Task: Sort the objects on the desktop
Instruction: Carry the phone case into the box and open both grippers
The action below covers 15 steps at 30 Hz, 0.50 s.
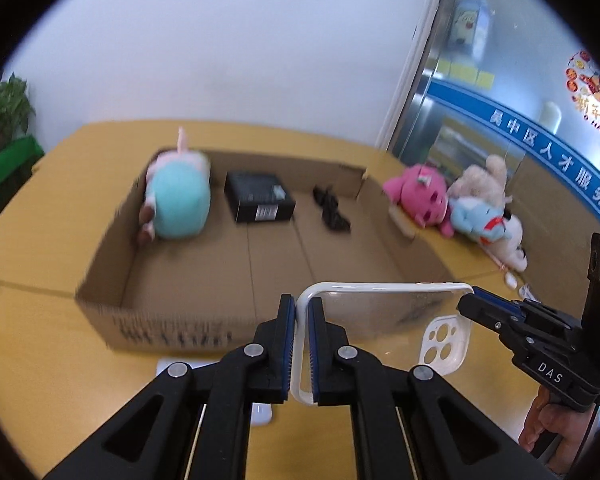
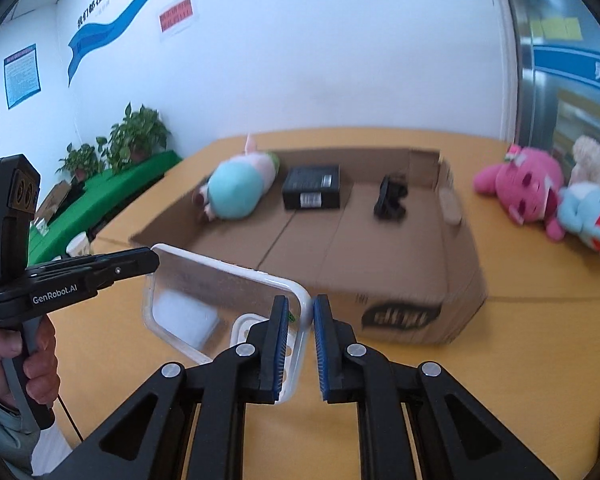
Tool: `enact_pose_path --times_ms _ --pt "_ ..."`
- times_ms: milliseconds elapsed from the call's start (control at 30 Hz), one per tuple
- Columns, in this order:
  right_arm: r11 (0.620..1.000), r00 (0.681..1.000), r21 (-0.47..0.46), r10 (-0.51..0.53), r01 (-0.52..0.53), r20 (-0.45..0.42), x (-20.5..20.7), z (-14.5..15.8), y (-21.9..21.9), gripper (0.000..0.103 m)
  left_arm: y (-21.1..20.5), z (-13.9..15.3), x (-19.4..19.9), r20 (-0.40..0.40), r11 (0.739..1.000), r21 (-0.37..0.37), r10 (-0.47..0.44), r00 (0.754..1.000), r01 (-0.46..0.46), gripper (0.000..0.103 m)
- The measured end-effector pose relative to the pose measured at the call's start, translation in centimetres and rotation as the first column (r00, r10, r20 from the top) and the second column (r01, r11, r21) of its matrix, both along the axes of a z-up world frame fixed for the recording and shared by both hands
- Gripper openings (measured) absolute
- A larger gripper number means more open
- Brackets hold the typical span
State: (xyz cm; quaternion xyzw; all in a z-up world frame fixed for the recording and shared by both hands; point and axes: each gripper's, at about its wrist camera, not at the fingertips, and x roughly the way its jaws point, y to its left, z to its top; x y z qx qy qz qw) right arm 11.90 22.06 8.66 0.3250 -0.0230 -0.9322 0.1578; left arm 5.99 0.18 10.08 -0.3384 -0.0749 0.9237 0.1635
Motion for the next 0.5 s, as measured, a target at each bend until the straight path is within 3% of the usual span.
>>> enact_pose_path --times_ms 133,267,367,500 --pt "0.999 0.993 -0.036 -0.032 0.028 -0.117 -1.7 4.1 -0.4 0.012 -0.7 3.0 -1.7 -0.090 0.999 -0.034 0.021 0.996 -0.024 0.005" --pt "0.999 0.985 -0.040 0.008 -0.015 -0.172 -5.0 7.1 -2.4 0.012 -3.4 5.1 -3.5 -0.131 0.997 0.003 0.077 0.988 -0.078 0.005" --pt "0.996 0.986 -0.059 0.056 -0.066 -0.156 -7.9 7.4 -4.1 0.012 -5.2 5.6 -5.0 -0.143 0.991 -0.013 0.127 0.982 -0.130 0.006" --pt "0.991 0.988 -0.076 0.103 -0.112 -0.114 -11.4 5.9 -6.6 0.012 -7.0 3.9 -8.0 -0.097 0.985 -0.047 0.159 0.982 -0.164 0.006"
